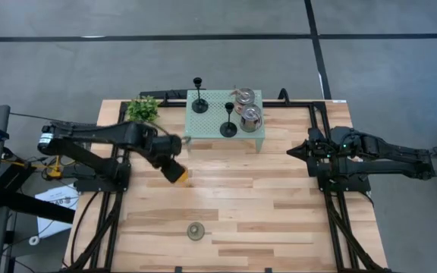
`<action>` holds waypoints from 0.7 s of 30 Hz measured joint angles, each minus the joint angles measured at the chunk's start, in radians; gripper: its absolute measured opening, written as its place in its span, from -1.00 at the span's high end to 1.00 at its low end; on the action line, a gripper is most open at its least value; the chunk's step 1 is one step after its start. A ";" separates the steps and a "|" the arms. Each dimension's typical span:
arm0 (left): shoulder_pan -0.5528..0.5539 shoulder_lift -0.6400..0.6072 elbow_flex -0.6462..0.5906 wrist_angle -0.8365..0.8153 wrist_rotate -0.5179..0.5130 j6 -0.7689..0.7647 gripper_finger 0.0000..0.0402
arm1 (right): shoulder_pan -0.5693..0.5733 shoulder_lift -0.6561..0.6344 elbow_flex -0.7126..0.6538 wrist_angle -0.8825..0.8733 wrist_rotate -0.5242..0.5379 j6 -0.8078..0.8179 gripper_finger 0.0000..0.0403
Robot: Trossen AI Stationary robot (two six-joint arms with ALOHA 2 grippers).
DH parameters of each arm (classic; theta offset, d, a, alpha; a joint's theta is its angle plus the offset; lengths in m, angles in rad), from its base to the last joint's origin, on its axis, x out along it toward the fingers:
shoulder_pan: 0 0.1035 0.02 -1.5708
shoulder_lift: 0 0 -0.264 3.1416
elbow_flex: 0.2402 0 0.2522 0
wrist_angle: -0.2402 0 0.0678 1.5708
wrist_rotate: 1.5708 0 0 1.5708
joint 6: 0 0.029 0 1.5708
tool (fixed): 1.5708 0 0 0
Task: Pick & Place candle stick holders
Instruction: Put the orange glass candle holder on the shelf
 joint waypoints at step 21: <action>0.418 0.197 0.470 -0.127 -0.020 0.448 0.83 | 0.000 0.000 0.000 0.000 0.000 0.000 1.00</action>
